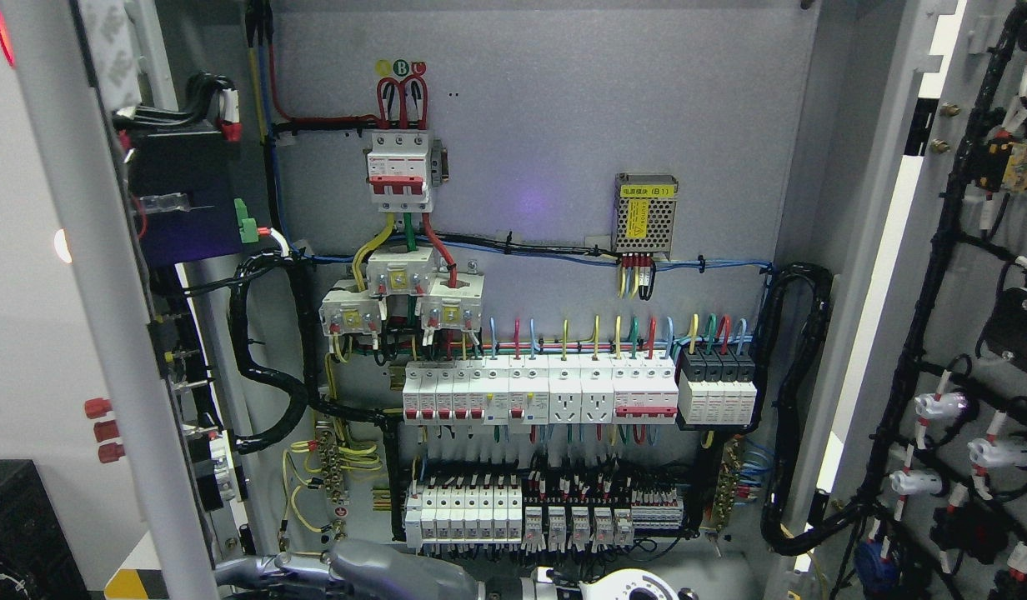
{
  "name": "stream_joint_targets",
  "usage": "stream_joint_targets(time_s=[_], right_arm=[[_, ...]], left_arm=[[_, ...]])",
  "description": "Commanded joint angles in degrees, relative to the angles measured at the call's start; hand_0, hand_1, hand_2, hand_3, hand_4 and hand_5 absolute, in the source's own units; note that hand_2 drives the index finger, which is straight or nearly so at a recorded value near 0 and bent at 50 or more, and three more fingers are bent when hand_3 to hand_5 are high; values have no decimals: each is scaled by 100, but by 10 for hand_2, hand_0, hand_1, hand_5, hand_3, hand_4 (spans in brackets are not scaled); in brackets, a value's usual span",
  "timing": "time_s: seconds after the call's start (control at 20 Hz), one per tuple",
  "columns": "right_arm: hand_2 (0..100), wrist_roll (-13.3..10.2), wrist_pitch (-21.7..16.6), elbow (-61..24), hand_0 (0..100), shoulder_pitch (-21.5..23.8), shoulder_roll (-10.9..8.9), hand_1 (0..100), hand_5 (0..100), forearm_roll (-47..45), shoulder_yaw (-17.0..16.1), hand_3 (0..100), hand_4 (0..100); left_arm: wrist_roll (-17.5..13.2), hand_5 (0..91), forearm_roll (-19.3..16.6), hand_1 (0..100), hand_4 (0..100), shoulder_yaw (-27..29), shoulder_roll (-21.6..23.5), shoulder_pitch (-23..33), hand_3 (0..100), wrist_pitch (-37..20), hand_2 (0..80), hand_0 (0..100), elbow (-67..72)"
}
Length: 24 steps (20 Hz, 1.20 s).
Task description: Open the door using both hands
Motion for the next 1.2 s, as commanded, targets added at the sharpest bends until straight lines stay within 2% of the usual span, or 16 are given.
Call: stream_joint_targets(time_s=[0.0, 0.15, 0.3, 0.4, 0.6, 1.0, 1.15], right_arm=[[0, 14, 16, 166, 0, 1, 464, 0, 0, 165, 266, 0, 0], [0, 14, 51, 333, 0, -8, 648, 0, 0, 394, 292, 0, 0], [0, 14, 94, 413, 0, 10, 719, 0, 0, 403, 301, 0, 0], [0, 14, 296, 456, 0, 1, 737, 0, 0, 403, 301, 0, 0], [0, 14, 367, 562, 0, -8, 930, 0, 0, 403, 283, 0, 0], [0, 5, 332, 641, 0, -8, 1044, 0, 0, 499, 362, 0, 0], [0, -13, 314, 650, 0, 1, 1044, 0, 0, 701, 564, 0, 0]], left_arm=[[4, 0, 2, 0, 0, 5, 8, 172, 0, 4, 0, 0, 0], [4, 0, 2, 0, 0, 5, 17, 172, 0, 4, 0, 0, 0], [4, 0, 2, 0, 0, 5, 17, 172, 0, 13, 0, 0, 0], [4, 0, 2, 0, 0, 5, 17, 172, 0, 4, 0, 0, 0], [4, 0, 11, 0, 0, 5, 17, 172, 0, 13, 0, 0, 0], [4, 0, 11, 0, 0, 5, 8, 163, 0, 4, 0, 0, -8], [-5, 0, 11, 0, 0, 5, 8, 172, 0, 4, 0, 0, -8]])
